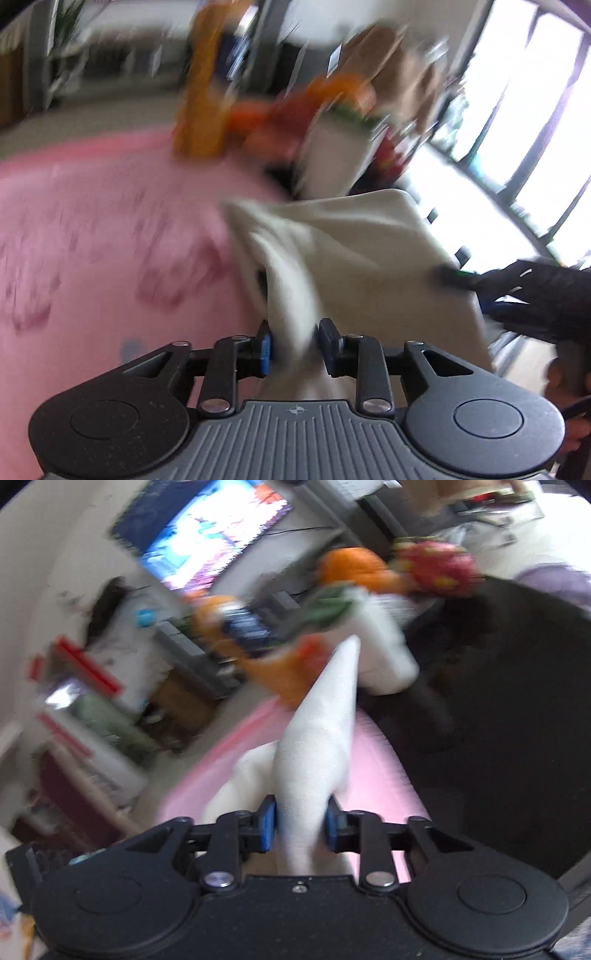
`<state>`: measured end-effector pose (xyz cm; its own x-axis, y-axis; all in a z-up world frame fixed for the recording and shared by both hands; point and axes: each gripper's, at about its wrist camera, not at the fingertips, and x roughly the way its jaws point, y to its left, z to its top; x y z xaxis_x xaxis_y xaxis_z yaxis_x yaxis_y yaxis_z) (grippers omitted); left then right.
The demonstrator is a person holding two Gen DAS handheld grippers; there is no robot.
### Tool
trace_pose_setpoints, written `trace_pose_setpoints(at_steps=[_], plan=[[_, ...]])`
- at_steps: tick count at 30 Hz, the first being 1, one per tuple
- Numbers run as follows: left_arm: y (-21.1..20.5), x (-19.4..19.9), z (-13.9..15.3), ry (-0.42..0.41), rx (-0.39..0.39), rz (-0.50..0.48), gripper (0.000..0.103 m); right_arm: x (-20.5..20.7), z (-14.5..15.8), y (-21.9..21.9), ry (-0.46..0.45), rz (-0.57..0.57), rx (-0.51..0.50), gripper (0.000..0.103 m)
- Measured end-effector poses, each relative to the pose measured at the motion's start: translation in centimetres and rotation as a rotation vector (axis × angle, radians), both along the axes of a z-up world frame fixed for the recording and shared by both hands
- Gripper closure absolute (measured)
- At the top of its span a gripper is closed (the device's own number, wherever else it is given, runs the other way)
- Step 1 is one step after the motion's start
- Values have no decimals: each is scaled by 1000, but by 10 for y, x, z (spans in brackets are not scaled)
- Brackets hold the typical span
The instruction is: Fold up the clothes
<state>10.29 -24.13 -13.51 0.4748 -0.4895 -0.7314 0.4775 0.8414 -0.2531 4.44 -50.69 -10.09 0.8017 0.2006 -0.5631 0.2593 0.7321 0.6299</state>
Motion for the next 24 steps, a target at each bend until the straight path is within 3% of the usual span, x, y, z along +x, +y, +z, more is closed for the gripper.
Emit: trace_pose_setpoints(at_steps=[1, 2, 5, 8, 12, 15, 17, 19, 21, 24], plan=[[11, 4, -9, 42, -20, 30, 79, -1, -10, -7, 71, -89, -34, 52], [23, 7, -18, 83, -41, 60, 76, -3, -15, -12, 131, -147, -65, 52], [57, 5, -23, 124, -125, 95, 71, -20, -17, -24, 145, -221, -89, 47], [65, 3, -12, 96, -126, 69, 74, -33, -26, -25, 146, -255, 89, 47], [46, -6, 6, 63, -165, -25, 75, -46, -24, -10, 30, -257, 312, 72], [21, -16, 6, 36, -108, -81, 70, -45, -25, 6, 27, -214, 310, 73], [3, -15, -6, 19, -37, -98, 70, -33, -32, 7, 90, -178, 274, 73], [-8, -10, -24, 63, 45, -120, 71, -19, -42, 8, 178, -151, 236, 73], [-7, -15, -33, 60, 105, -134, 66, -12, -48, 13, 258, -113, 166, 86], [-1, -24, -32, 67, 181, -141, 66, -8, -48, 22, 300, -72, 83, 90]])
